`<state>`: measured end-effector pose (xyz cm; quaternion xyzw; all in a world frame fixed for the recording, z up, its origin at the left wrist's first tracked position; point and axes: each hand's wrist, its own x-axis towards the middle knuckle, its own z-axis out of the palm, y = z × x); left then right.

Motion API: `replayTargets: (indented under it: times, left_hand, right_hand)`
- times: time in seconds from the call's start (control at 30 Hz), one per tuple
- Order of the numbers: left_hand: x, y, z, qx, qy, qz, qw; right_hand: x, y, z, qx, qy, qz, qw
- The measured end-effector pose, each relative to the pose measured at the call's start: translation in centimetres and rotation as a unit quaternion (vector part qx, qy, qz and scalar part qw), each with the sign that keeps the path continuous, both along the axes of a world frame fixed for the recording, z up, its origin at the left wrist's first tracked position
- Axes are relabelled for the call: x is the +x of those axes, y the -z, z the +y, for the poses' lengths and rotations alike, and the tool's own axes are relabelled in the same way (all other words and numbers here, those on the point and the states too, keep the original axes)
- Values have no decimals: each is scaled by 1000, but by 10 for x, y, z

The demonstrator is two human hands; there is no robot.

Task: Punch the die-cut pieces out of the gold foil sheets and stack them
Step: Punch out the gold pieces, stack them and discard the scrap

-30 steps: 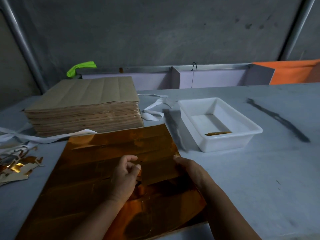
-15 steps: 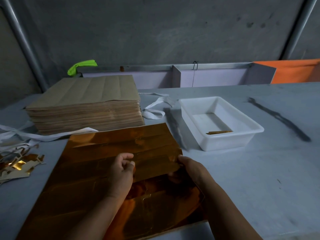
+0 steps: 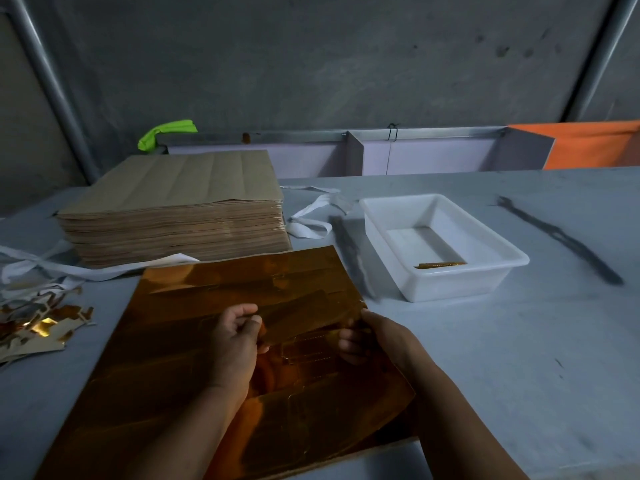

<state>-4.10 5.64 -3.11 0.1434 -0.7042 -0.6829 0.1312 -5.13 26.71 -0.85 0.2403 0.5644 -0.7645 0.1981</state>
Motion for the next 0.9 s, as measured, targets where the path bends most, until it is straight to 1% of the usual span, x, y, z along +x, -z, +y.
replayTargets:
  times: [0.1,0.17,0.2,0.27,0.33,0.37,0.47,0.53,0.6,0.67,0.77,0.83,0.9]
  left_hand:
    - [-2,-1,-1,16,-4,-4,1000]
    - [-3,-4,-1,32,-6,-13,999]
    - [-4,-6,-1,40,-6,-18,999]
    - [-4,-10,-1,47,-2,-19,999]
    - [-1,-14,2,43,11,-6,999]
    - [0,-16,4,35,19,2,999]
    - [3,-23,17,5,44,20,999]
    - [6,-25,27,-22,61,23,998]
    - [9,-26,32,-27,76,21,997]
    - [12,-27,33,4,82,15,996]
    - [15,-29,31,74,72,-8,995]
    - [19,-30,31,83,94,-31,992]
    - [22,-31,32,57,152,-54,985]
  right_hand:
    - [0,-3,0,-23,0,-8,1000]
    - [3,-7,3,2,-17,-2,1000]
    - [6,-9,5,23,-39,13,999]
    - [11,-13,7,69,-73,76,992]
    - [16,-17,8,120,-76,133,981]
    - [19,-20,9,149,-88,146,974]
    - [25,-27,6,198,-144,135,960]
    - [27,-28,3,214,-132,112,961]
    - [26,-28,3,235,-110,99,961]
    - [25,-31,4,212,-81,88,970]
    - [24,-41,4,71,-37,71,994]
    - [23,-45,2,-5,-16,79,997]
    - [21,-47,-1,-44,1,97,994]
